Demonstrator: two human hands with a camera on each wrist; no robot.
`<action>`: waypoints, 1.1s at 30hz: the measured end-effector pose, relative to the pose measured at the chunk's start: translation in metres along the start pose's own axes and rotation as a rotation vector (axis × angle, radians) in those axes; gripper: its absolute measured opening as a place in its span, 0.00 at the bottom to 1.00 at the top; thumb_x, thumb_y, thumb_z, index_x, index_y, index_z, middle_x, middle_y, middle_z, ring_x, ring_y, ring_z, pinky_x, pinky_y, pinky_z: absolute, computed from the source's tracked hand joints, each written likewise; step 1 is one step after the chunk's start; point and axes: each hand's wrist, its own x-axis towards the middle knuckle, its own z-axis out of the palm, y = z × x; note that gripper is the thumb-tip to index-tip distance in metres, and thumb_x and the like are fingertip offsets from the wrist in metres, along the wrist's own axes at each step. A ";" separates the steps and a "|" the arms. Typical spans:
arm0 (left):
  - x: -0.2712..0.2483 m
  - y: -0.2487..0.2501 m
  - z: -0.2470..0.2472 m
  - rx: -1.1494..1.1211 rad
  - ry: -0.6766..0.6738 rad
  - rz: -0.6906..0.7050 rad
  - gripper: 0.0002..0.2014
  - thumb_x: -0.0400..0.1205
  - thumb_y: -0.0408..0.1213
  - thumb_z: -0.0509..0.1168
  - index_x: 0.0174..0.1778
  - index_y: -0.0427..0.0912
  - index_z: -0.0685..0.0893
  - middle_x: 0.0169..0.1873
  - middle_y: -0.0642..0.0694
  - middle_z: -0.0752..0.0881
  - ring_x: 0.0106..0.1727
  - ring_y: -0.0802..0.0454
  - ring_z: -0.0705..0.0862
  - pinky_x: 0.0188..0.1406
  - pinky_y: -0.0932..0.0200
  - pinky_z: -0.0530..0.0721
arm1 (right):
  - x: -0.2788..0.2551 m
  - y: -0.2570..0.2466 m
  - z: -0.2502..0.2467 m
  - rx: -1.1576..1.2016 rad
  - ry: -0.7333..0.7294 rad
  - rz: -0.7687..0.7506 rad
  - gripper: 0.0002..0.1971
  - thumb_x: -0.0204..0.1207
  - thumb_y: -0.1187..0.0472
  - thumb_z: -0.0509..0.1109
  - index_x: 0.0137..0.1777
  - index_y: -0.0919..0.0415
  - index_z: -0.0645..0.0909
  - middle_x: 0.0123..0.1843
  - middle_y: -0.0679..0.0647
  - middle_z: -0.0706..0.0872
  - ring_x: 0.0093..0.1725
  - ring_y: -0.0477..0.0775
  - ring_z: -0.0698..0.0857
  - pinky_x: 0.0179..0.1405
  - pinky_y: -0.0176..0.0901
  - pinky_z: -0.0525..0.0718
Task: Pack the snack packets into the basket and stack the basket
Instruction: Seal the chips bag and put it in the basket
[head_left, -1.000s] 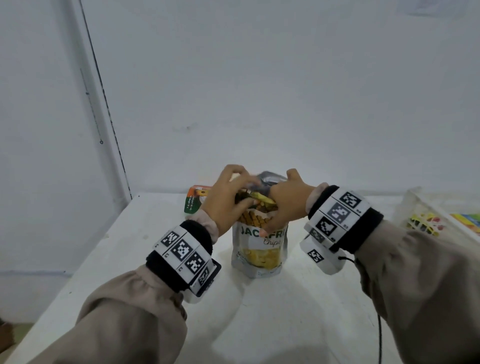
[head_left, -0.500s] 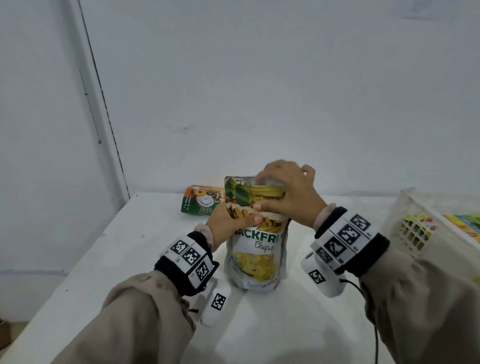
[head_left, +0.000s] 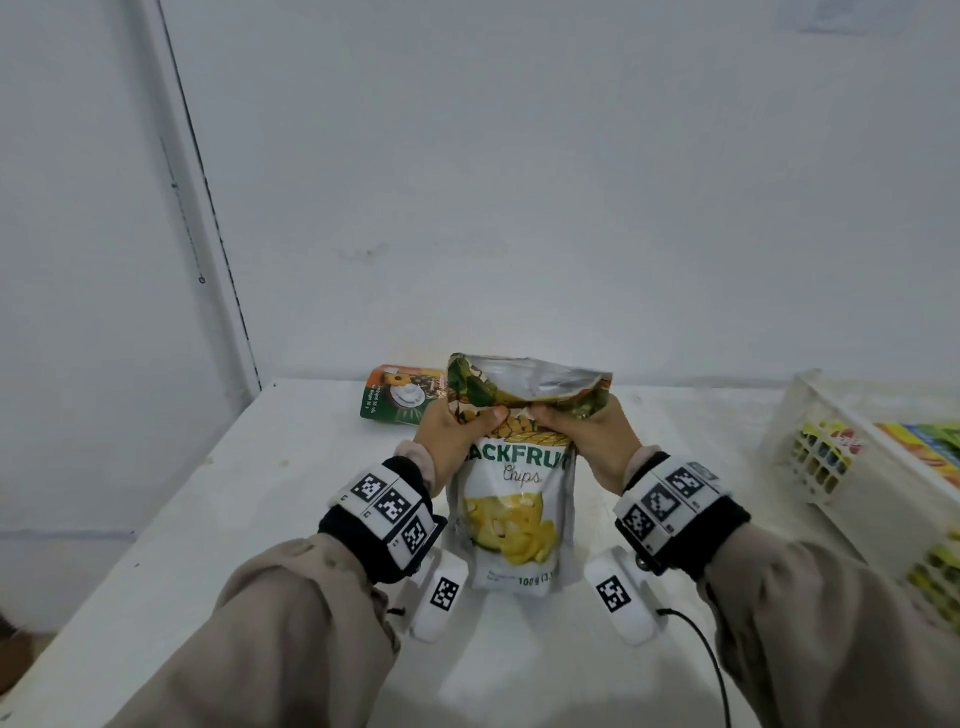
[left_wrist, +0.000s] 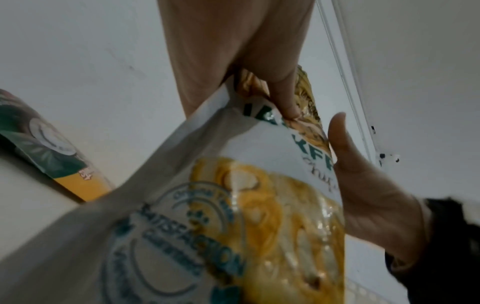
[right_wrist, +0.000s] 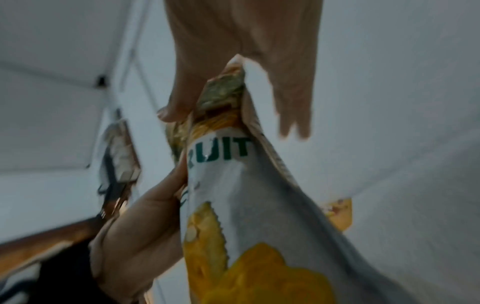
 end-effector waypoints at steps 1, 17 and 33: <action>-0.001 0.001 0.001 -0.002 0.018 -0.006 0.04 0.76 0.29 0.68 0.45 0.40 0.85 0.40 0.46 0.90 0.42 0.50 0.89 0.50 0.52 0.85 | -0.001 -0.001 0.002 -0.037 0.034 -0.028 0.13 0.62 0.66 0.79 0.47 0.61 0.85 0.45 0.58 0.89 0.42 0.52 0.89 0.48 0.49 0.86; -0.019 -0.003 -0.003 0.201 -0.166 -0.090 0.46 0.58 0.27 0.82 0.70 0.41 0.66 0.59 0.45 0.85 0.59 0.48 0.85 0.56 0.49 0.85 | 0.002 -0.023 -0.004 0.065 0.219 -0.039 0.06 0.69 0.70 0.74 0.44 0.60 0.84 0.42 0.54 0.89 0.51 0.63 0.87 0.55 0.57 0.85; -0.010 0.022 -0.013 0.161 -0.053 -0.068 0.43 0.64 0.53 0.77 0.73 0.44 0.67 0.63 0.49 0.80 0.64 0.49 0.78 0.65 0.46 0.77 | -0.004 -0.008 -0.001 0.093 0.164 0.183 0.45 0.40 0.36 0.83 0.55 0.65 0.83 0.52 0.61 0.90 0.51 0.60 0.89 0.55 0.59 0.86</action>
